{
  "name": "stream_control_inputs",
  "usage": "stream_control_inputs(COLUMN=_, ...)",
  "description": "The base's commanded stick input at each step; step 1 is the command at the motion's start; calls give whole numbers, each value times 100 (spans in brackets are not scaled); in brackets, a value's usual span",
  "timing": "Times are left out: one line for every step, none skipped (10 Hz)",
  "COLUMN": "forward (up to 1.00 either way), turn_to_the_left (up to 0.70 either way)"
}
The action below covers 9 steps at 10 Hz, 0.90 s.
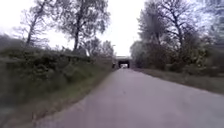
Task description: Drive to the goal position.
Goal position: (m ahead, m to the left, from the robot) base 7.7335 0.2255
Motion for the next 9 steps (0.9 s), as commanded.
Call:
stream_control_inputs(forward=100, turn_to_the_left=0)
stream_control_inputs(forward=100, turn_to_the_left=0)
stream_control_inputs(forward=100, turn_to_the_left=0)
stream_control_inputs(forward=100, turn_to_the_left=0)
stream_control_inputs(forward=100, turn_to_the_left=0)
stream_control_inputs(forward=100, turn_to_the_left=0)
stream_control_inputs(forward=100, turn_to_the_left=0)
stream_control_inputs(forward=100, turn_to_the_left=0)
stream_control_inputs(forward=100, turn_to_the_left=0)
